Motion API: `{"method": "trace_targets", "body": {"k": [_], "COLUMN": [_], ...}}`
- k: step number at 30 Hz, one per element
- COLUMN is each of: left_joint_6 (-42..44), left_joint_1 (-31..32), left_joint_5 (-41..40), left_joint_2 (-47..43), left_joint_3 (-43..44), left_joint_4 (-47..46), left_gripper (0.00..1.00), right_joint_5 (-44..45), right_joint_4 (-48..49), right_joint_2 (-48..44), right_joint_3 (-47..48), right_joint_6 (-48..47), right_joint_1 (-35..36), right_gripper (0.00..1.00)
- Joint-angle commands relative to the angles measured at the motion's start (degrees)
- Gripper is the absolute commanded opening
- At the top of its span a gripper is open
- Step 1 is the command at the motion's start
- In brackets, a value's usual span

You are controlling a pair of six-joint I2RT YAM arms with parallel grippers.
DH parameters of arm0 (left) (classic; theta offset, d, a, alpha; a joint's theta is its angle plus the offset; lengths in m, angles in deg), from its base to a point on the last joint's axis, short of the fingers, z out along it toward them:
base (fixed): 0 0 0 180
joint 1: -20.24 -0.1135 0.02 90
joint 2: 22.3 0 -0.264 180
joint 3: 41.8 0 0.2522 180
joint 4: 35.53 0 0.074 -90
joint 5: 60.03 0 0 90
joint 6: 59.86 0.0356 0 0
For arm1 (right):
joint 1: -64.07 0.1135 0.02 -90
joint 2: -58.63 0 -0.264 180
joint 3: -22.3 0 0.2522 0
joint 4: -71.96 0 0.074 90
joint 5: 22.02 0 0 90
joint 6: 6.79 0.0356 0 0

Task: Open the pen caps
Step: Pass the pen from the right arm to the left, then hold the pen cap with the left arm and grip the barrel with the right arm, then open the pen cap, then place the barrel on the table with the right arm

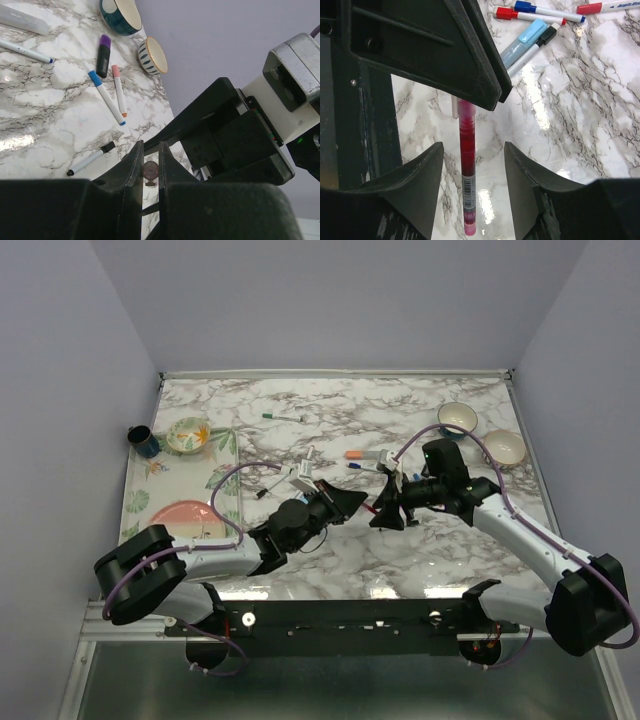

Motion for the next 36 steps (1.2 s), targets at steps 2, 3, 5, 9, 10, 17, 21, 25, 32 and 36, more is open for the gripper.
{"method": "trace_targets", "body": {"k": [2,3,5,9,10,17,21,25,32,36], "left_joint_6": [1.48,1.48,1.57,1.66,1.57,2.01,-0.53,-3.00,-4.14,-4.05], "left_joint_1": [0.48,0.48,0.48,0.48,0.48,-0.13,-3.73,-8.65,-13.14,-13.67], "left_joint_5": [-2.69,-2.60,-2.43,-2.51,-2.69,-6.55,-14.10,-19.12,-20.09,-18.52], "left_joint_2": [-1.21,-1.29,-1.29,-1.21,-1.21,-2.78,-9.28,-19.63,-28.97,-31.09], "left_joint_3": [-0.61,-0.70,-0.61,-0.79,-0.79,-1.14,-3.77,-7.63,-12.56,-13.70], "left_joint_4": [-3.32,-3.40,-3.67,-3.84,-3.76,-1.57,5.01,13.71,19.27,22.16], "left_gripper": [0.00,0.00,0.00,0.00,0.00,0.00,0.00,0.00,0.00,0.00], "right_joint_5": [-1.78,-1.78,-1.87,-1.61,-1.69,-3.28,-2.40,-2.57,-1.61,0.32], "right_joint_4": [0.02,0.02,0.02,0.02,0.02,-3.22,-5.33,-8.58,-11.40,-10.96], "right_joint_2": [0.85,0.85,0.94,0.94,1.03,1.64,1.55,3.13,3.93,3.58], "right_joint_3": [-0.76,-0.85,-0.85,-0.85,-0.76,0.20,0.99,2.31,3.11,2.67], "right_joint_6": [-0.86,-0.95,-0.86,-0.86,-0.86,-3.32,-5.25,-8.24,-11.67,-11.94], "right_joint_1": [-0.03,-0.03,-0.03,-0.03,-0.03,-0.03,-0.03,-0.03,0.06,0.06], "right_gripper": [0.60,0.60,0.60,0.59,0.58,0.01,0.00,0.01,0.01,0.01]}}
